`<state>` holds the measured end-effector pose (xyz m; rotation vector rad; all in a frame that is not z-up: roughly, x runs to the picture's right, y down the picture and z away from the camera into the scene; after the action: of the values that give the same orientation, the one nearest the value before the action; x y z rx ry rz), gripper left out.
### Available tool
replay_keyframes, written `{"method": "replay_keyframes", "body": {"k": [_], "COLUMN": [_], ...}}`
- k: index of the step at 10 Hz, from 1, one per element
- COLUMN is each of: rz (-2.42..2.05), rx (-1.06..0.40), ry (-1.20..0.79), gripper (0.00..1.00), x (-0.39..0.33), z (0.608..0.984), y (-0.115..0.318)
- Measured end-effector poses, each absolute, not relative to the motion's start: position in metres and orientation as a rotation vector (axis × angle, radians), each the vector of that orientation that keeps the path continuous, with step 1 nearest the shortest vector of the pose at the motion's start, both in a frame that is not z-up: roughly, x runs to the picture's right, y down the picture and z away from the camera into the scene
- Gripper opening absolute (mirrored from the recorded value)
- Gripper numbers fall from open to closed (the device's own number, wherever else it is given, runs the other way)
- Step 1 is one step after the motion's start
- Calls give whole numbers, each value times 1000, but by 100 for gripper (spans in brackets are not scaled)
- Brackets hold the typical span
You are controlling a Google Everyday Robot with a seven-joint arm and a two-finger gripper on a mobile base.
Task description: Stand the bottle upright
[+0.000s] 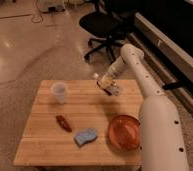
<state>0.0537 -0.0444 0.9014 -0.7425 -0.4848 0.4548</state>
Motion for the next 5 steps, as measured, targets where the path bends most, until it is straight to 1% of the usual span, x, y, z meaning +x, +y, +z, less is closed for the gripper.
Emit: {"method": "replay_keyframes", "body": {"k": [1, 2, 3, 5], "rz": [470, 495, 536, 560], "rx": [-742, -737, -717, -679], "ry": [-520, -583, -686, -788], "gripper": [5, 1, 0, 0], "x": [50, 54, 61, 61], "z": [898, 893, 889, 884], "y": [-51, -55, -56, -56]}}
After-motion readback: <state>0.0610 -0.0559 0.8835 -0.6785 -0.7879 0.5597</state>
